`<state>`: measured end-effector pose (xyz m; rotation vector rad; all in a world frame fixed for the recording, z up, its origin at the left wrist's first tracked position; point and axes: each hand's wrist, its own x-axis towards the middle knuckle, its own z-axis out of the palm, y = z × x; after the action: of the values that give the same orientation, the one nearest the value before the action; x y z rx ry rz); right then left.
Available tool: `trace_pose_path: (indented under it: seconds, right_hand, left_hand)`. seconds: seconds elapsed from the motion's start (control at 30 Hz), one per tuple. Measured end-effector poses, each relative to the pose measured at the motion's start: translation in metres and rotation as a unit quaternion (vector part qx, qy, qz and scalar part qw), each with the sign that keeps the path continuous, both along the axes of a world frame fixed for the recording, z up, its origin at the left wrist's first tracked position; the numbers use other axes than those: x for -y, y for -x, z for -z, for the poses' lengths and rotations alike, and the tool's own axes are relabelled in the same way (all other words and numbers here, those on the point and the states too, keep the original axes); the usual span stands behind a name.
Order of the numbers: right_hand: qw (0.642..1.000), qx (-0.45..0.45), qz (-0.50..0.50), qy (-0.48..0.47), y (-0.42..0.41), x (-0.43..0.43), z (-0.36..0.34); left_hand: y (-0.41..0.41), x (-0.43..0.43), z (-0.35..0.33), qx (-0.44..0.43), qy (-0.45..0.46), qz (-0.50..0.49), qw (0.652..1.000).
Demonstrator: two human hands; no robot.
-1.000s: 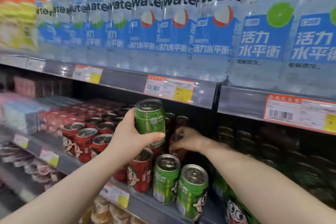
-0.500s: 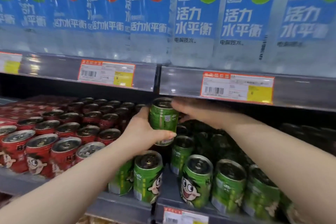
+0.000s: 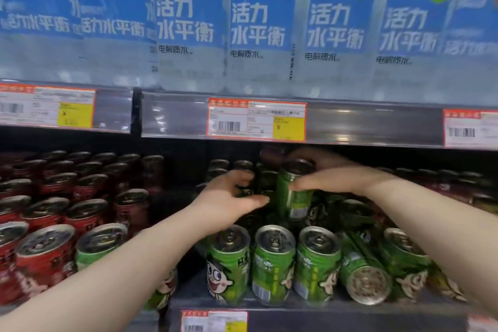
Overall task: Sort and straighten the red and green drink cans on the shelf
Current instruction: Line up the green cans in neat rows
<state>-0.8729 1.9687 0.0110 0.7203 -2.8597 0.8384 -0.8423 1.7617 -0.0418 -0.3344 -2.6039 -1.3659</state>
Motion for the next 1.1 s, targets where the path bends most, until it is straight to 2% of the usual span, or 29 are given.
trace_pose_path:
  seconds: [0.13, 0.27, 0.37, 0.47, 0.67, 0.8, 1.1]
  right_hand:
    - [0.998, 0.008, 0.036, -0.057, 0.005, -0.006, 0.017]
    - [0.997, 0.051, 0.041, -0.041, 0.001, -0.013, 0.018]
    - [0.993, 0.076, 0.039, -0.077, -0.003, -0.015, 0.013]
    - [0.99, 0.085, 0.05, -0.105, -0.005, -0.016, 0.01]
    - [0.987, 0.094, 0.057, -0.119, -0.008, -0.02, 0.006]
    - [0.98, 0.119, 0.07, -0.146, -0.006, -0.024, 0.012]
    - [0.954, 0.116, 0.096, -0.26, 0.007, -0.028, 0.029]
  left_hand:
    - [-0.002, -0.012, 0.011, -0.013, 0.052, 0.033, 0.998]
    - [-0.003, -0.013, 0.021, -0.027, 0.144, 0.026, 0.989]
    - [-0.002, -0.013, 0.025, -0.038, 0.163, 0.019, 0.986]
    - [-0.001, -0.013, 0.026, -0.06, 0.145, 0.009, 0.988]
    - [0.0, -0.01, 0.027, -0.098, 0.041, -0.035, 0.994]
    - [0.007, 0.003, 0.014, -0.105, 0.025, -0.082, 0.991]
    - [0.031, 0.053, 0.007, 0.02, 0.214, -0.118, 0.969]
